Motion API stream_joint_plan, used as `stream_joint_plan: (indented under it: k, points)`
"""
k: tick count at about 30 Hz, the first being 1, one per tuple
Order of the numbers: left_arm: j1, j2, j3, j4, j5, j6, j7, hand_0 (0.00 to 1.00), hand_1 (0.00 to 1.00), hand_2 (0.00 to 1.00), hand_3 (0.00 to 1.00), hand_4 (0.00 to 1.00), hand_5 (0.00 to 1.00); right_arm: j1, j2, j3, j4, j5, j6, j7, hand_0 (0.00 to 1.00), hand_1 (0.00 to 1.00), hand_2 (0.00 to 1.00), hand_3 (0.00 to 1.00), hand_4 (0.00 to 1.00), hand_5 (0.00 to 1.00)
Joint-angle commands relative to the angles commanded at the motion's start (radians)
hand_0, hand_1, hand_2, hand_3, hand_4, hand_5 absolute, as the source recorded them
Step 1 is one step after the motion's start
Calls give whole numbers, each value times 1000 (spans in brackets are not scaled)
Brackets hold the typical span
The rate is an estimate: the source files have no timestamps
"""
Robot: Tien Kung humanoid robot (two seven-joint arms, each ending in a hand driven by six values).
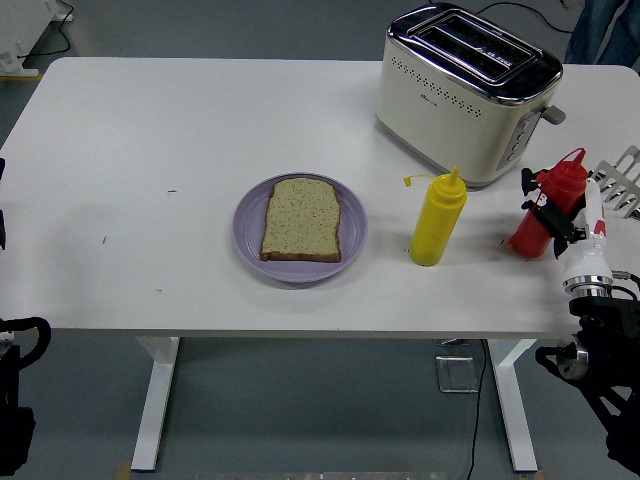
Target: Pick up the cup,pour liquid into bread,place the cup on the desk
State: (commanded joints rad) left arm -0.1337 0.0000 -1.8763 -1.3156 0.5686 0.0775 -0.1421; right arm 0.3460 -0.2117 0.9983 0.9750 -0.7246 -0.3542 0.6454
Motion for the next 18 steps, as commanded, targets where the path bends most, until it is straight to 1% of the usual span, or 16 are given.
stream_joint_plan:
  k: [7, 8, 13, 14, 18]
  points:
    - [2, 0, 3, 0, 0, 0, 0, 784, 735, 734, 687, 567, 998, 1, 5, -7, -12, 16, 2, 0, 256, 253, 354, 384, 553, 260]
    - [2, 0, 4, 0, 0, 0, 0, 784, 734, 734, 687, 566, 998, 1, 6, -9, -13, 17, 3, 0, 260, 250, 355, 384, 571, 264]
    - [4, 0, 6, 1, 0, 0, 0, 784, 734, 734, 687, 566, 998, -1, 8, -12, -13, 18, 2, 0, 260, 250, 355, 384, 571, 264]
    - [5, 0, 6, 1, 0, 0, 0, 784, 735, 734, 687, 566, 998, -1, 8, -12, -12, 18, 2, 0, 271, 248, 357, 383, 594, 269]
    - [5, 0, 8, 1, 0, 0, 0, 784, 735, 734, 687, 566, 998, -1, 9, -13, -15, 14, 4, 0, 271, 248, 357, 383, 594, 269]
